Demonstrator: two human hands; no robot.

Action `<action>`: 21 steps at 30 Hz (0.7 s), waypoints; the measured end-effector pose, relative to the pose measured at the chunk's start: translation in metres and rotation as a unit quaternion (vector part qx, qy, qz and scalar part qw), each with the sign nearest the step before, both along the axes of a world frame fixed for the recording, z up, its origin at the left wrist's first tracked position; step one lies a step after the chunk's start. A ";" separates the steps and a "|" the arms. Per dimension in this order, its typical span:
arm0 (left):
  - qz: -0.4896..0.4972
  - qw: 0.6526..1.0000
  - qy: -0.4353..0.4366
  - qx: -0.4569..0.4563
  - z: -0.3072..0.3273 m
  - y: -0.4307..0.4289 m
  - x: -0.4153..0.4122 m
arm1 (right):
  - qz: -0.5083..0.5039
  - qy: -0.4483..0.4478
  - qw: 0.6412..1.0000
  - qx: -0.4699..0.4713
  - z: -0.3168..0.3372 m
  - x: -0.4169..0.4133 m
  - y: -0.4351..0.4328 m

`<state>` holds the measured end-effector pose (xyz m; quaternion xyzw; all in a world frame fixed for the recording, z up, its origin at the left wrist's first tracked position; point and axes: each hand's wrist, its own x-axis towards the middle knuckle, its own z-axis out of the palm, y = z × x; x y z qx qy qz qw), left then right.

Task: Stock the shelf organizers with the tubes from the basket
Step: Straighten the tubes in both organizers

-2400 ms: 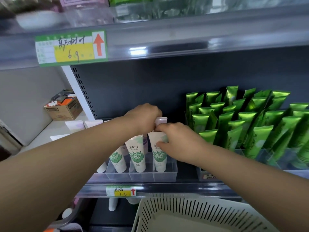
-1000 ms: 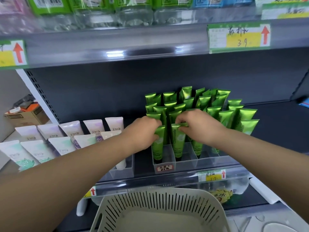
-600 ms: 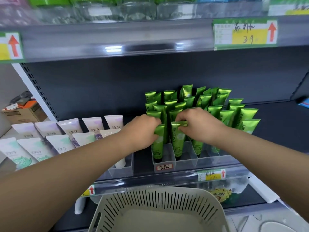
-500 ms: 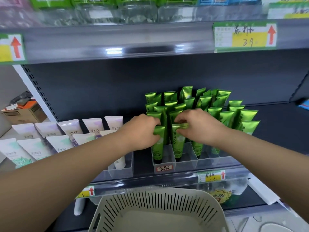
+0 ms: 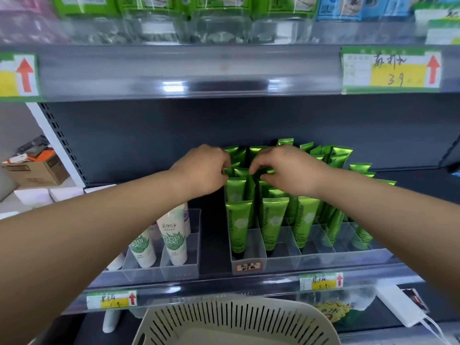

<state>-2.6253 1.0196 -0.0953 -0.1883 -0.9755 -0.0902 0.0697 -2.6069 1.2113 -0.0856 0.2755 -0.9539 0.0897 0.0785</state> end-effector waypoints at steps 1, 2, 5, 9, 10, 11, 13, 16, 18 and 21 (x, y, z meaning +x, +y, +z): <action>-0.002 1.000 -0.008 -0.004 -0.002 0.002 -0.003 | 0.008 -0.002 1.000 0.026 -0.001 -0.004 -0.002; -0.006 1.000 -0.014 -0.006 -0.004 0.003 -0.006 | 0.015 -0.006 0.999 0.046 -0.002 -0.007 -0.003; -0.015 0.999 -0.028 -0.011 -0.010 0.007 -0.012 | 0.039 -0.018 0.995 0.093 -0.006 -0.015 -0.006; -0.021 0.999 -0.028 -0.004 -0.017 0.009 -0.018 | 0.061 -0.012 0.990 0.124 -0.009 -0.023 -0.008; -0.023 0.999 -0.027 0.000 -0.018 0.008 -0.019 | 0.066 -0.008 0.990 0.126 -0.010 -0.024 -0.008; -0.025 0.999 -0.027 0.005 -0.019 0.008 -0.020 | 0.073 -0.003 0.989 0.128 -0.011 -0.026 -0.008; -0.028 0.999 -0.024 0.012 -0.021 0.007 -0.021 | 0.083 0.004 0.989 0.126 -0.012 -0.028 -0.008; -0.032 0.999 -0.019 0.020 -0.021 0.006 -0.022 | 0.091 0.003 0.990 0.106 -0.012 -0.030 -0.008; -0.032 0.999 -0.018 0.026 -0.021 0.005 -0.021 | 0.094 -0.001 0.991 0.092 -0.011 -0.031 -0.008; -0.027 0.999 -0.025 0.032 -0.021 0.006 -0.021 | 0.094 -0.014 0.991 0.090 -0.010 -0.030 -0.010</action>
